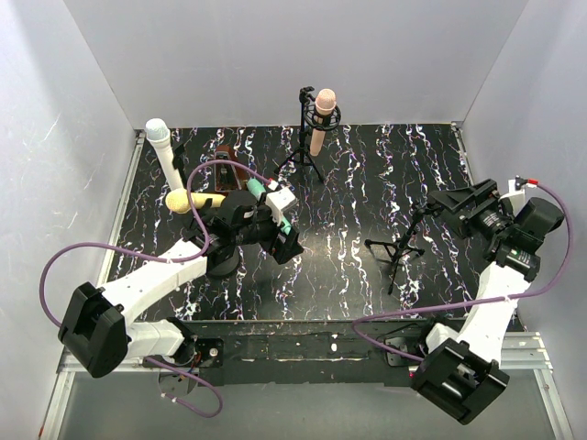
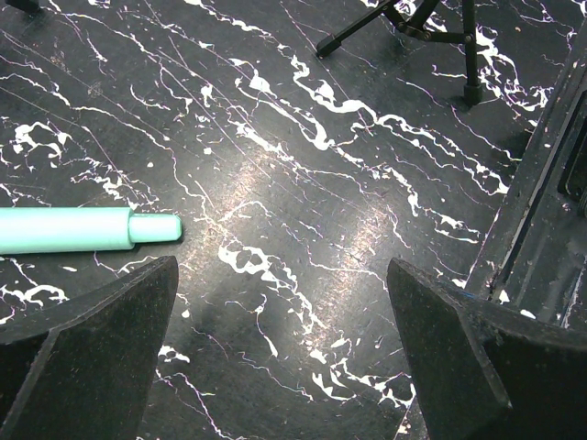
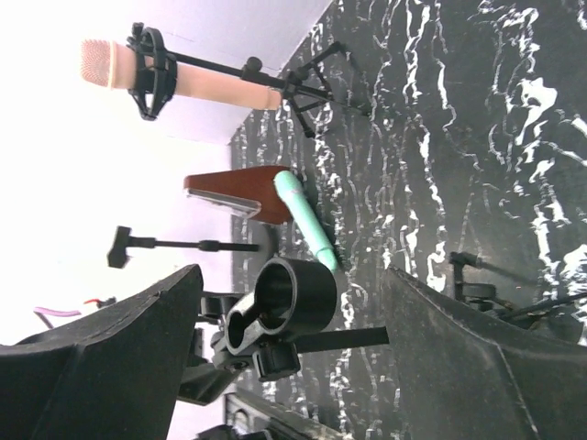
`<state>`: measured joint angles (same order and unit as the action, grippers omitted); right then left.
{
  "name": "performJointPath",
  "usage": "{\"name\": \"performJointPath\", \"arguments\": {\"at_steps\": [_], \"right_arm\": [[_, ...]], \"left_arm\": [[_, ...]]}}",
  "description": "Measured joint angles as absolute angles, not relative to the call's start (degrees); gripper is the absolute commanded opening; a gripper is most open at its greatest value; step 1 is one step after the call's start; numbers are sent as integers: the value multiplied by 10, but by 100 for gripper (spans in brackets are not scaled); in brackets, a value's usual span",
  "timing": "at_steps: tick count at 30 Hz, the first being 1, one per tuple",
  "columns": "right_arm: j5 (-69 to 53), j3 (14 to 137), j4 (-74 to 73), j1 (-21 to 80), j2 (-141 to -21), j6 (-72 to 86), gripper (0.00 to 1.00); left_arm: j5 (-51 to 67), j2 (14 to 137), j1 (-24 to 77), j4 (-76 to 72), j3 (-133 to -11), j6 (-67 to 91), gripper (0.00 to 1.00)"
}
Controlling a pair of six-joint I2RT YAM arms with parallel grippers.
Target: Attach the microphones to the stand
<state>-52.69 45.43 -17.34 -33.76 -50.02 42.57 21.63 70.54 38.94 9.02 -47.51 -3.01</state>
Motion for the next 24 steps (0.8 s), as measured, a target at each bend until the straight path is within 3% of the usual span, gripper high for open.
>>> {"name": "performJointPath", "arguments": {"at_steps": [7,15,20,24], "right_arm": [[-551,428,-99,-328,-518,526,71],[-569,413,-78,-305,-522,587,27],[-591,415,-57,-288,-531,635,14],[-596,420,-25,-258,-547,660,10]], "left_arm": [[216,703,389,90,-475,-30,98],[216,700,389,90,-475,-33,98],[216,697,389,90,-475,-35,98],[219,689,389,87,-473,-39,98]]}}
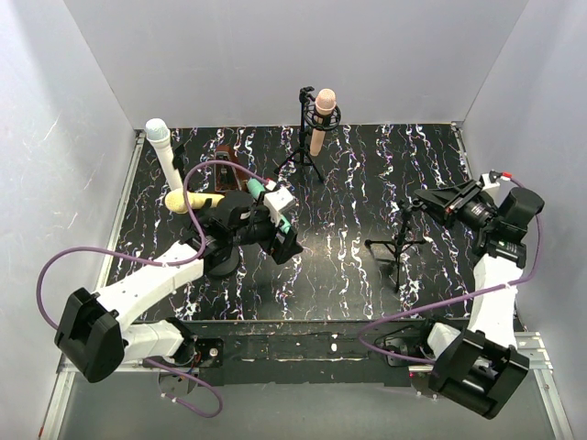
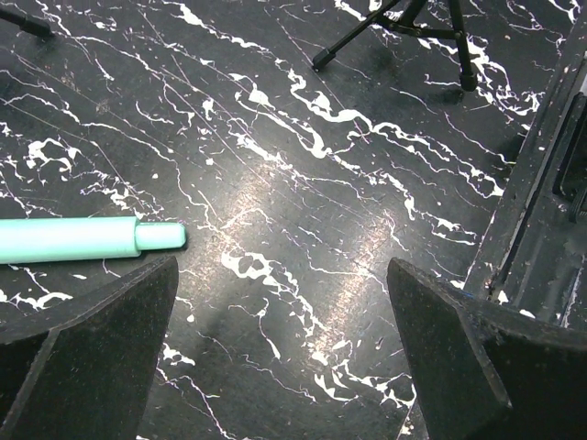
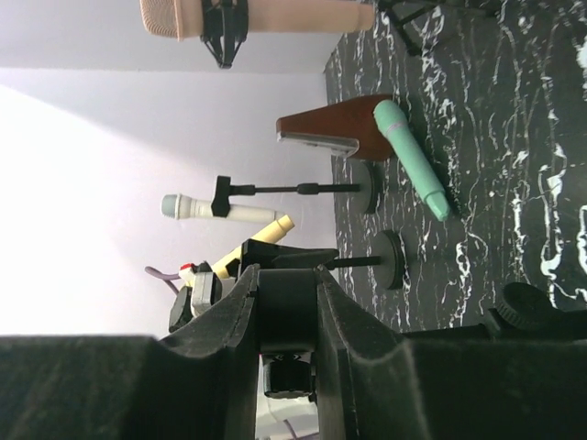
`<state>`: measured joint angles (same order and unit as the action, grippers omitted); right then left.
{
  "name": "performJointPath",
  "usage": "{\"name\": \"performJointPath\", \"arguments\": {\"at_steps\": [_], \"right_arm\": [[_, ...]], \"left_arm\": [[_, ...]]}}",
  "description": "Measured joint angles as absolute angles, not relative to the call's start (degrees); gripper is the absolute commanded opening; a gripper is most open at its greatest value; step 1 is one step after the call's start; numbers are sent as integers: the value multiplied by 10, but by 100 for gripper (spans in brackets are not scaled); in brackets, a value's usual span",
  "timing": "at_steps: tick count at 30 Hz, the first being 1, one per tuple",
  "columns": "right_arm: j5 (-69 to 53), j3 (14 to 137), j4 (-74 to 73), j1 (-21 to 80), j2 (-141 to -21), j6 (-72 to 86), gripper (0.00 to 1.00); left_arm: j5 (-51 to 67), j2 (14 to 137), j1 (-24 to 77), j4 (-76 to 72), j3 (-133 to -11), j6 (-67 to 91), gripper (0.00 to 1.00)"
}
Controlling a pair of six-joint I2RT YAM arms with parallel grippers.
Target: Attach the microphones to the stand
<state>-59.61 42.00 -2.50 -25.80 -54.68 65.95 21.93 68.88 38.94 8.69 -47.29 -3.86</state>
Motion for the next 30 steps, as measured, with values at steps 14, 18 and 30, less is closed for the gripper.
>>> {"name": "performJointPath", "arguments": {"at_steps": [14,18,30], "right_arm": [[-582,474,64,-95,-654,750,7],[-581,510,95,-39,-695,780,7],[-581,549,284,88,-832,848,13]], "left_arm": [[238,652,389,67,-442,4,98],[240,630,389,62,-431,39,98],[229,594,391,57,-425,113,98]]}}
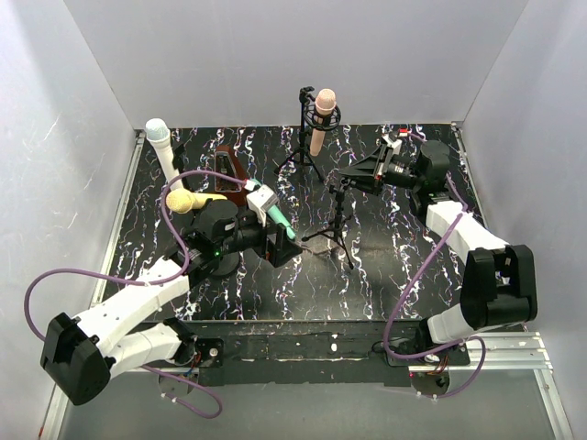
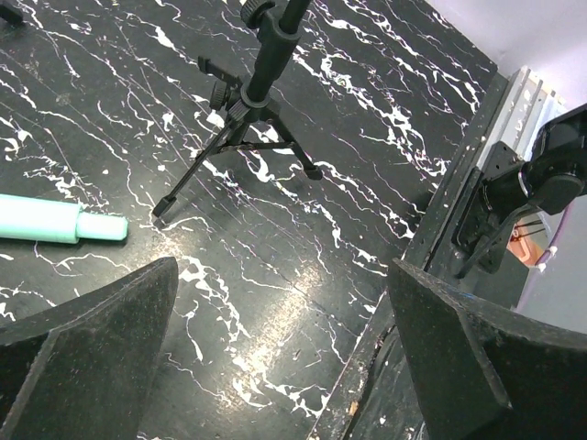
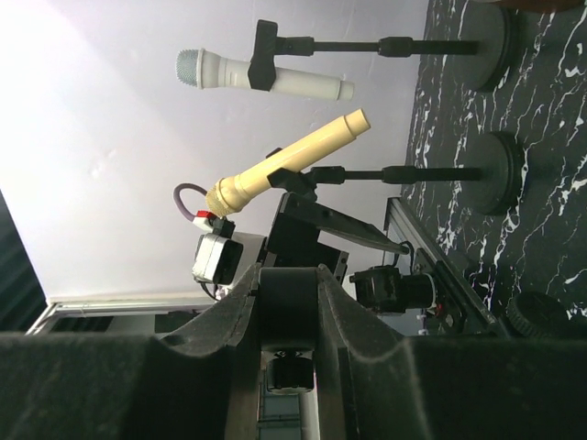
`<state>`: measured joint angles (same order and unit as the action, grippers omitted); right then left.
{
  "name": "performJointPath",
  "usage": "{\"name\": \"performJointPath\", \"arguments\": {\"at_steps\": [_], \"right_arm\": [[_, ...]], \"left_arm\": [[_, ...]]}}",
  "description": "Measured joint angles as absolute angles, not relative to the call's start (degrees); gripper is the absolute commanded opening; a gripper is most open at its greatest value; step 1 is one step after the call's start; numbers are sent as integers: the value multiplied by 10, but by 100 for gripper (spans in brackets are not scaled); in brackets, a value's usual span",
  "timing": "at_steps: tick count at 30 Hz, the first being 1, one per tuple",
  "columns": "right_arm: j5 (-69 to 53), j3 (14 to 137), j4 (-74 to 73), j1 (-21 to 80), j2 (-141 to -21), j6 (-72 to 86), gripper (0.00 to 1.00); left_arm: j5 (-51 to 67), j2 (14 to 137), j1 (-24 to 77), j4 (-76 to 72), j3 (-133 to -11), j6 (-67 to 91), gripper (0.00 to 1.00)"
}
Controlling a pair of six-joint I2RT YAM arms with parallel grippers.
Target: Attach the microphones to the stand
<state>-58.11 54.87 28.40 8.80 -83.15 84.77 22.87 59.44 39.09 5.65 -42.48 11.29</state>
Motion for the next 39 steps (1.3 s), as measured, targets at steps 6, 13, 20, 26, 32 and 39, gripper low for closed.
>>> {"name": "performJointPath", "arguments": {"at_steps": [6,13,20,26,32,39], "right_arm": [[-587,546,353,93,-849,871,31],[-585,533,340,93,-843,843,38],[-569,525,301,89,-833,820,61],[-556,516,286,63,-832,811,66],[-545,498,265,29,-810,797,73],[-553,475,261,-7,-783,777,74]], "left_arm": [[204,592,403,58,-423,137,98],[178,593,420,62,-416,156,98],[157,593,438,62,-416,171,98],[143,589,453,65,-416,179,98],[127,585,461,70,-416,182,98],[84,590,493,80,-416,187,98]]}}
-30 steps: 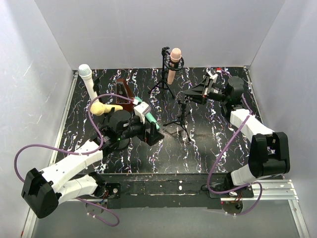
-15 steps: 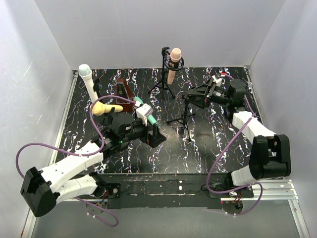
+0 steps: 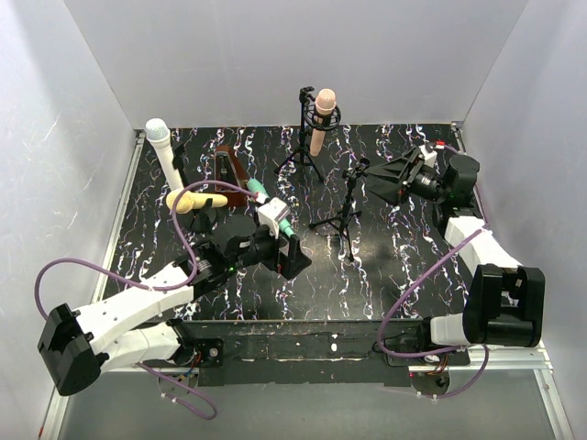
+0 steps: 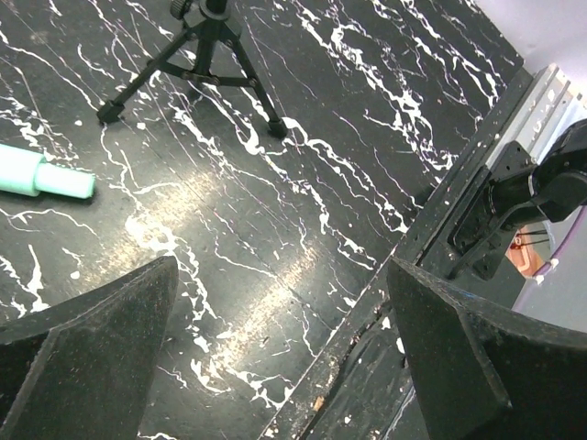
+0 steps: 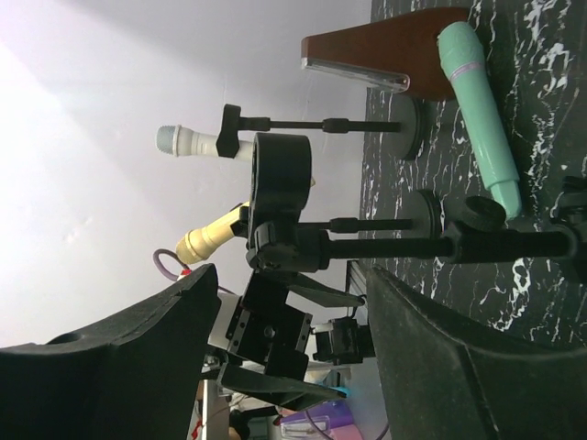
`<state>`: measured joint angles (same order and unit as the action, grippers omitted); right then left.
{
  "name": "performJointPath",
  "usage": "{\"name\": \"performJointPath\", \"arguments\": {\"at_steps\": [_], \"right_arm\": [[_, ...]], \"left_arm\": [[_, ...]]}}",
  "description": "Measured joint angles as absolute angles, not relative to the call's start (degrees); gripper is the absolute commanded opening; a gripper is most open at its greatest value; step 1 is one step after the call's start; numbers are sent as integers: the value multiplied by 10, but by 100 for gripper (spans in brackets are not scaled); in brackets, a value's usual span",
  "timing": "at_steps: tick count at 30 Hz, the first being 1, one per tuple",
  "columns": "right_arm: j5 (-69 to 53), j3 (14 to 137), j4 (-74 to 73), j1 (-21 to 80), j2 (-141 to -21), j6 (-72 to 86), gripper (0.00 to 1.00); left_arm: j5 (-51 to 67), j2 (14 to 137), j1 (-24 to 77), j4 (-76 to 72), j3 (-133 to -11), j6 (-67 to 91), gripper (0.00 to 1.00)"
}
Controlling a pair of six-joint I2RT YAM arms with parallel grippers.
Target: Attach the microphones to the stand
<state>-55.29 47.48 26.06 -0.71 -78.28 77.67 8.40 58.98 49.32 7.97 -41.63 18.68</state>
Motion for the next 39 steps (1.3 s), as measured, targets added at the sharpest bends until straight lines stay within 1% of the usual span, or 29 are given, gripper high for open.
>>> {"name": "performJointPath", "arguments": {"at_steps": [7,15,22,28,36,39], "right_arm": [[-570,449,256,-52,-740,763,74],[-608,414,244,-85,-684,716,75],[-637,402,176,-119,-655,629,75],[-652,401,79,-129,-618,474,75],[-675,408,-124,-132,-614,144,75],[-676,408,-178,-136,-626,62,75]], "left_arm": [[31,623,524,88,-423,211,98],[-52,661,527,101,-452,255,98],[-116,701,527,128,-483,285,98],[-159,724,528,148,-493,309,98],[-182,809,522,168,-548,346,98],[-178,842,507,176,-573,359,98]]}}
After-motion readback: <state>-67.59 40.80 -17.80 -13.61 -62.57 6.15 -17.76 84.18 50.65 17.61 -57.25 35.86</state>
